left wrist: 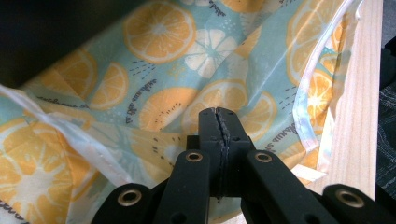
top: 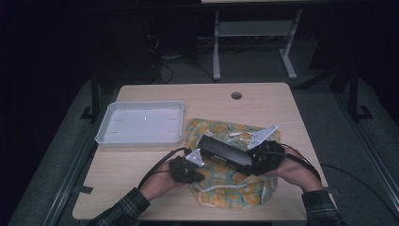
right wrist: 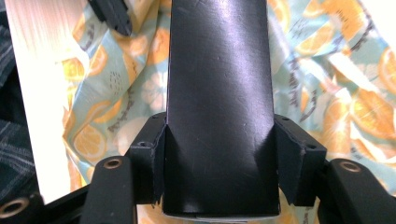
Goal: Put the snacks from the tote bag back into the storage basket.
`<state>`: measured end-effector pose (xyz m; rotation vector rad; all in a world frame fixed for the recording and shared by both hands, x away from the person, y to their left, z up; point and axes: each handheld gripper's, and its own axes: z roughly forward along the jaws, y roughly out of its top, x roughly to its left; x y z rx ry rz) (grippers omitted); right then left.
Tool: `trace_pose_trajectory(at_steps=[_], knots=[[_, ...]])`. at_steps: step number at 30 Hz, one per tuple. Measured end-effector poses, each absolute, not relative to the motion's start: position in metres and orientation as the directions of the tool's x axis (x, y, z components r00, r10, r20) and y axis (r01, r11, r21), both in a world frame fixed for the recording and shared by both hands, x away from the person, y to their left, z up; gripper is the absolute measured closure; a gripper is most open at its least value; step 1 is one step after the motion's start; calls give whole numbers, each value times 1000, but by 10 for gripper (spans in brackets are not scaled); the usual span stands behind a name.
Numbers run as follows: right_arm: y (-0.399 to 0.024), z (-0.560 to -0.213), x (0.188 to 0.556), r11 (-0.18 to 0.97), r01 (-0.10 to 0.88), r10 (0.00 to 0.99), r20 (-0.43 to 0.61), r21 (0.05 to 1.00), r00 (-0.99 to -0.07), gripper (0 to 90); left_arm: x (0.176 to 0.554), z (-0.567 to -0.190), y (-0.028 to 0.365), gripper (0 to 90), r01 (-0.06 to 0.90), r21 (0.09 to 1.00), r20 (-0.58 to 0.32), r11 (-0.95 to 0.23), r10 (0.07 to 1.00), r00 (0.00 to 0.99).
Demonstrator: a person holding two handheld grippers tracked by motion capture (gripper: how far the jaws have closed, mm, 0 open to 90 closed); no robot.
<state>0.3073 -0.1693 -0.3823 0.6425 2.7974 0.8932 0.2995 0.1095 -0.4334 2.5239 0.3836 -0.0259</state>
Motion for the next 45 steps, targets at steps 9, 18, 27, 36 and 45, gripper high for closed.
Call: trace_pose_trajectory(at_steps=[9, 18, 27, 36, 45], knots=[[-170, -365, 314, 702, 361, 457, 0, 614, -889, 421, 300, -433, 110, 893, 278, 545, -102, -791, 267, 958], [-174, -355, 319, 704, 356, 455, -7, 615, -890, 421, 303, -427, 116, 802, 297, 579, -122, -759, 280, 952], [-175, -358, 324, 726, 339, 425, -3, 598, -905, 422, 310, -408, 126, 589, 276, 627, -143, -728, 241, 960], [-175, -362, 334, 748, 315, 383, 8, 584, -924, 422, 317, -379, 145, 449, 248, 655, -132, -714, 215, 968], [-160, -362, 343, 790, 244, 286, 14, 562, -958, 422, 331, -358, 176, 346, 181, 633, -43, -753, 199, 979]])
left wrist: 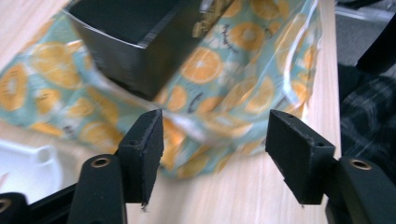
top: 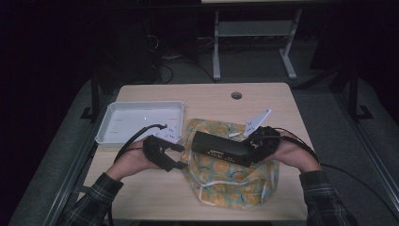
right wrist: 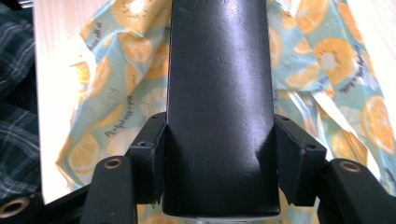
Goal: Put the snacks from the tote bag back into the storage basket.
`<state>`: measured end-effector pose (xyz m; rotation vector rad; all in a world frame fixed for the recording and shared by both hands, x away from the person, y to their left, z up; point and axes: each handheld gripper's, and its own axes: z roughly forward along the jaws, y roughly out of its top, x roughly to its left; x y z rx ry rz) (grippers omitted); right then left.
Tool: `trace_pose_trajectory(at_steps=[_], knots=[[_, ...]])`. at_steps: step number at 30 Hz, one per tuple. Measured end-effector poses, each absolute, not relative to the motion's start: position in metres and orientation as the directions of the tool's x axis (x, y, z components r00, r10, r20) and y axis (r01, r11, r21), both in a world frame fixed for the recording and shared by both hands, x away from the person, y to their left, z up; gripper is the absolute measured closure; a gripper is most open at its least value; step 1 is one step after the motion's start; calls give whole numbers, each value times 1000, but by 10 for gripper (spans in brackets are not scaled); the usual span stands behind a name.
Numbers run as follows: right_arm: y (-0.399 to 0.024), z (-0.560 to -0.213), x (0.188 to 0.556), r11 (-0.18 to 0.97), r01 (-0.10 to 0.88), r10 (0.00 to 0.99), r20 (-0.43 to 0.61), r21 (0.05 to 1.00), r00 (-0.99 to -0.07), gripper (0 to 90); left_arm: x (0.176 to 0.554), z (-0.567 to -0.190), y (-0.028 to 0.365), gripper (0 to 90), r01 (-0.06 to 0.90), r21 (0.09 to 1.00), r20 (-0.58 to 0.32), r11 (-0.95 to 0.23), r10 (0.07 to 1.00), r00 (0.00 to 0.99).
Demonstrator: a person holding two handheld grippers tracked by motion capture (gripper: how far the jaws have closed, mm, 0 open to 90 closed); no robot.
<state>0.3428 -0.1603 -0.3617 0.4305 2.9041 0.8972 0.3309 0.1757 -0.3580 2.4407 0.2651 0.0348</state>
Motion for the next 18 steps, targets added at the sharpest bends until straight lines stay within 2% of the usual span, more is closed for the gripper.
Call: trace_pose_trajectory(at_steps=[7, 18], knots=[[-147, -354, 346, 806, 190, 219, 15, 561, -976, 421, 342, -341, 188, 255, 133, 617, 7, -776, 175, 985], [-115, -343, 351, 832, 92, 108, 3, 547, -994, 420, 352, -315, 180, 204, 58, 629, 40, -775, 106, 994]])
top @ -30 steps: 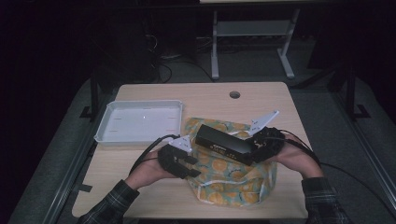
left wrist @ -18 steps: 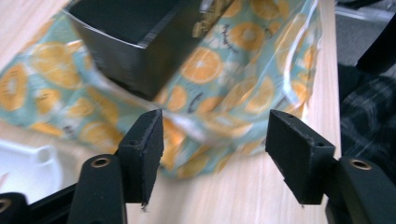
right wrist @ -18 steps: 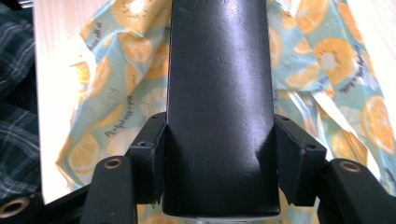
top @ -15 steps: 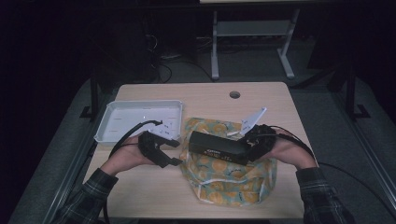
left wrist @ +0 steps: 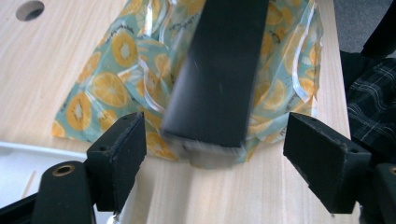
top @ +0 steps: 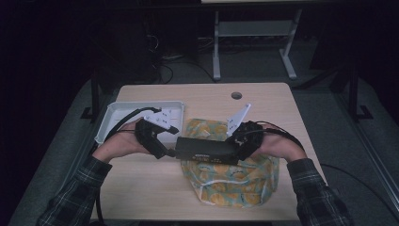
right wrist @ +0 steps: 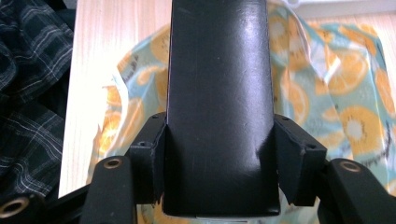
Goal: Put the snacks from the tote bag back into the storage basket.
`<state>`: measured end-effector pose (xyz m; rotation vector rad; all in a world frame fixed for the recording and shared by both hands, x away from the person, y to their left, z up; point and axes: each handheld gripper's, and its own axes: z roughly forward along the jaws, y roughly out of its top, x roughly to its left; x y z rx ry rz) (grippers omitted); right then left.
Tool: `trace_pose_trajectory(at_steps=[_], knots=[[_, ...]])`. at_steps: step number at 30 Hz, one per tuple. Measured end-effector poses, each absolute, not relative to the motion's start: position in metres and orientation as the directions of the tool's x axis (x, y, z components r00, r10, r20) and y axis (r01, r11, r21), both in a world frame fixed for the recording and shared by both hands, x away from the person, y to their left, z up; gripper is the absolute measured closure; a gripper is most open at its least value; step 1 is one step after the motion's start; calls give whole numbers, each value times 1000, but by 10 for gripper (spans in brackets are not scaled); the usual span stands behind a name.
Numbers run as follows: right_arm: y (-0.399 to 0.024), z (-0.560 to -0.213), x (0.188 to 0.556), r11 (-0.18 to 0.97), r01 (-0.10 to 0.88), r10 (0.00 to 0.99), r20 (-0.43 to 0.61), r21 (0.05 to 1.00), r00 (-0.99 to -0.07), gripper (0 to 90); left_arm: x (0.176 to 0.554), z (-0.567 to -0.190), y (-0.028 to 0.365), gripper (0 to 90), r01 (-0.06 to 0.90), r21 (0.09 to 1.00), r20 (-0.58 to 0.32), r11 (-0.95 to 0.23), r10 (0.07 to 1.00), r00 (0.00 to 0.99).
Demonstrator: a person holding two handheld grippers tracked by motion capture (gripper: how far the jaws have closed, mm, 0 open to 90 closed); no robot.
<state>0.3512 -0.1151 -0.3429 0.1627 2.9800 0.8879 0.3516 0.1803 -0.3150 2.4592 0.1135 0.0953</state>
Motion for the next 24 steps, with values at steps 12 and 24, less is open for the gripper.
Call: trace_pose_trajectory(at_steps=[12, 24], knots=[[-79, -334, 355, 846, 16, 24, -8, 533, -1000, 420, 354, -321, 158, 225, 10, 578, 28, -816, 32, 999], [-61, -327, 356, 848, -27, -15, -27, 529, -1000, 419, 353, -333, 151, 299, -8, 510, 21, -860, 3, 1000]])
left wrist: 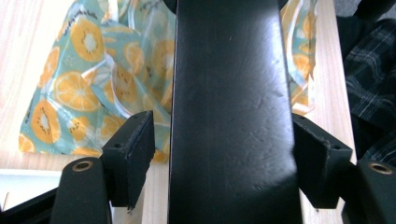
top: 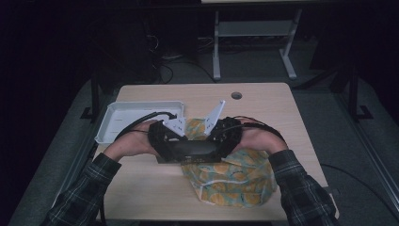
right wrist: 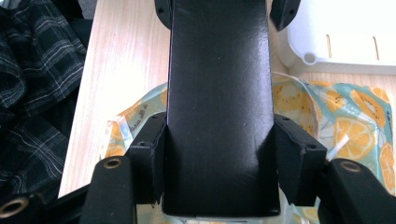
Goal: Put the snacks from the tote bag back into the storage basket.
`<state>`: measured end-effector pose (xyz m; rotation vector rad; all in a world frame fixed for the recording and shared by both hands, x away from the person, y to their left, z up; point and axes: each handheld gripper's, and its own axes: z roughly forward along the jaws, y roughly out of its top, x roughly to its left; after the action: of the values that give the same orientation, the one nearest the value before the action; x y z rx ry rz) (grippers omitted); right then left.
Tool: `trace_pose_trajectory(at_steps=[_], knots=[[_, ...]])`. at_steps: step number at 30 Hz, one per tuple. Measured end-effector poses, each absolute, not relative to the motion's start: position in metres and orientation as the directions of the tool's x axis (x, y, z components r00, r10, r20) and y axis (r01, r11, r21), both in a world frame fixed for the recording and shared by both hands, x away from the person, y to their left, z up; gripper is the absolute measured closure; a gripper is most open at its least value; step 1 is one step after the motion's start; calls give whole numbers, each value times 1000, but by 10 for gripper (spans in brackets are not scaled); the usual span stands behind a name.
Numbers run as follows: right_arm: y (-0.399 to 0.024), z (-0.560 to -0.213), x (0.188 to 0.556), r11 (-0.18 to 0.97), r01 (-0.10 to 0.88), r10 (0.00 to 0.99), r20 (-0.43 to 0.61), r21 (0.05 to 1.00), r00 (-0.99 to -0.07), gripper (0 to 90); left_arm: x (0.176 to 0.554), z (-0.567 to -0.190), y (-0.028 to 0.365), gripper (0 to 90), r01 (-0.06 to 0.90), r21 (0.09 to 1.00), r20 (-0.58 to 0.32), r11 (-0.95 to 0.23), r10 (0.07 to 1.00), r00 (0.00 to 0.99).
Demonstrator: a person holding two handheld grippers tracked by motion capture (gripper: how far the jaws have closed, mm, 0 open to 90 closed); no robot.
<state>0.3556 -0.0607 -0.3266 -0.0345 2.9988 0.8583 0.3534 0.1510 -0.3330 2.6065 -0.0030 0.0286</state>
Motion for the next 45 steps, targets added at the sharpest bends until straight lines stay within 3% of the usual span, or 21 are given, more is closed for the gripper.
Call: trace_pose_trajectory(at_steps=[6, 13, 22, 35, 45], knots=[[-58, -327, 356, 852, -30, -15, -34, 523, -999, 418, 353, -337, 152, 405, -1, 507, -4, -862, -4, 1000], [-58, -329, 356, 851, -25, -12, -28, 524, -1000, 407, 353, -339, 153, 417, 10, 513, -14, -858, 3, 1000], [-69, -333, 357, 839, 40, 50, -3, 542, -999, 246, 355, -341, 161, 419, 25, 488, 5, -873, 32, 999], [-123, -347, 346, 753, 203, 268, -10, 626, -963, 215, 367, -336, 192, 418, 88, 495, 18, -865, 112, 994], [-172, -367, 322, 700, 346, 453, -15, 625, -891, 205, 378, -333, 221, 418, 159, 513, 29, -844, 202, 979]])
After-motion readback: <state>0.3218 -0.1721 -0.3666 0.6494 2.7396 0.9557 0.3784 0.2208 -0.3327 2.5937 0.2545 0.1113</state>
